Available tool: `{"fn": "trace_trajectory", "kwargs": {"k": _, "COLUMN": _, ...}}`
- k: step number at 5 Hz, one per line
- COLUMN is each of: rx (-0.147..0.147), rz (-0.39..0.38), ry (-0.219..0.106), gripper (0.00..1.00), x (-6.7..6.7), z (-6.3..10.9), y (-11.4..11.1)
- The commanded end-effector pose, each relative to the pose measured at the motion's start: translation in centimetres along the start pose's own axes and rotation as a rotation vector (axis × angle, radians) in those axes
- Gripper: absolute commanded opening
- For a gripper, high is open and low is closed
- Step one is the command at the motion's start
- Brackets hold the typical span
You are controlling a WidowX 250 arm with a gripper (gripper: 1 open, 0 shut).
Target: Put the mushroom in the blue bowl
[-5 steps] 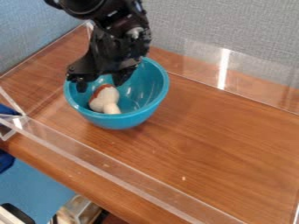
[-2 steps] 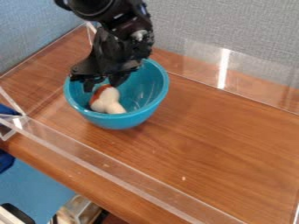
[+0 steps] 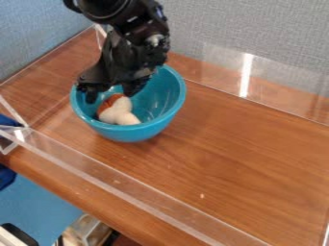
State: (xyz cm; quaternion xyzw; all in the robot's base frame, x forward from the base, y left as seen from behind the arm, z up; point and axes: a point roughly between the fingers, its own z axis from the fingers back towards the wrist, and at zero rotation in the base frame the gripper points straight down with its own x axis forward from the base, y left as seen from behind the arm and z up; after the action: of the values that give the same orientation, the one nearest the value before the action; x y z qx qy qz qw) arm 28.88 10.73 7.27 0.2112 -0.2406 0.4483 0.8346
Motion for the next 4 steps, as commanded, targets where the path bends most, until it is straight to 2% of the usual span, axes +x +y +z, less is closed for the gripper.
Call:
{"fn": "trace_trajectory", "kwargs": {"k": 1, "rx": -0.029, "rz": 0.004, "ry": -0.023, "gripper": 1.00, "x": 1.01, "z": 1.10, "y": -0.78}}
{"fn": "trace_trajectory", "kwargs": {"k": 4, "rx": -0.008, "rz": -0.001, "ry": 0.004, "gripper": 1.00, "x": 0.98, "z": 1.18, "y": -0.70}}
